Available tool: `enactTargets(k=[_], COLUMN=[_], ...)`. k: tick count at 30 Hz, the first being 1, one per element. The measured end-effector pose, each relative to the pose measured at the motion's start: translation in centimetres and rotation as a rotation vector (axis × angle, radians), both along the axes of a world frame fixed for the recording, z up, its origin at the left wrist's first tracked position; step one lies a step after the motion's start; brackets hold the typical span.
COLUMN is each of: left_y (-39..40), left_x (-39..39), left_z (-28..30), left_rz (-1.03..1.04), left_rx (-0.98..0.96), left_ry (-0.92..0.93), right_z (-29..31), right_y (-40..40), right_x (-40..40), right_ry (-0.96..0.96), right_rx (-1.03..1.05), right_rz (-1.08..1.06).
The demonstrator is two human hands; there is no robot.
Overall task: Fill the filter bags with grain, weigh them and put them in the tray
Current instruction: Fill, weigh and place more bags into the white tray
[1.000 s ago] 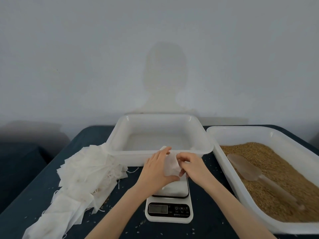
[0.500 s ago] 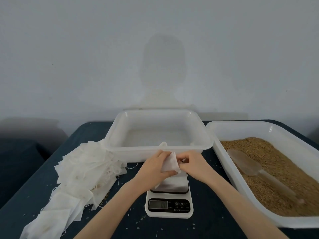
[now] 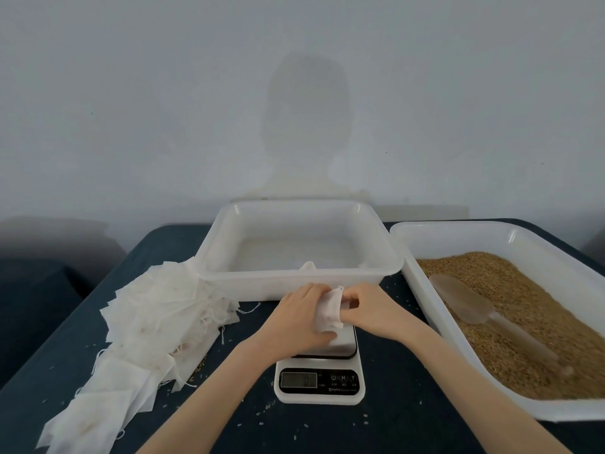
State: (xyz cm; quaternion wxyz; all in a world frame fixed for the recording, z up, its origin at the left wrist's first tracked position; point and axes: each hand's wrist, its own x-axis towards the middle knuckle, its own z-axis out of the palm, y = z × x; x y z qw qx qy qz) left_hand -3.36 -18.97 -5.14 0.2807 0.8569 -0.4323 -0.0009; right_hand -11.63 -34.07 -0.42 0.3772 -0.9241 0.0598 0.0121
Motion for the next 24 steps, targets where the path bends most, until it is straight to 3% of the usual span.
enactTargets(k=[4,15,20,24], left_y=[0.0,-0.7,-1.4,-3.6], left_x=[0.3,-0.4,0.0,0.0], left_z=[0.4,1.8,2.8,4.4], left_rz=[0.022,-0.072,-0.099,-0.124], left_rx=[-0.116,-0.091,-0.062,-0.015], left_ry=[0.183,0.204,0.173,0.098], right_z=[0.2,1.8,4.3,3.1], right_y=[-0.6,-2.6,-7.9,-14.7], right_x=[-0.3,-1.6,-3.6,-5.3], right_ry=[-0.032,-0.108,-0.239,-0.155], right_rx=[-0.132,-0.029,0.005,-0.366], right_rz=[0.008,0.080,-0.160,-0.441])
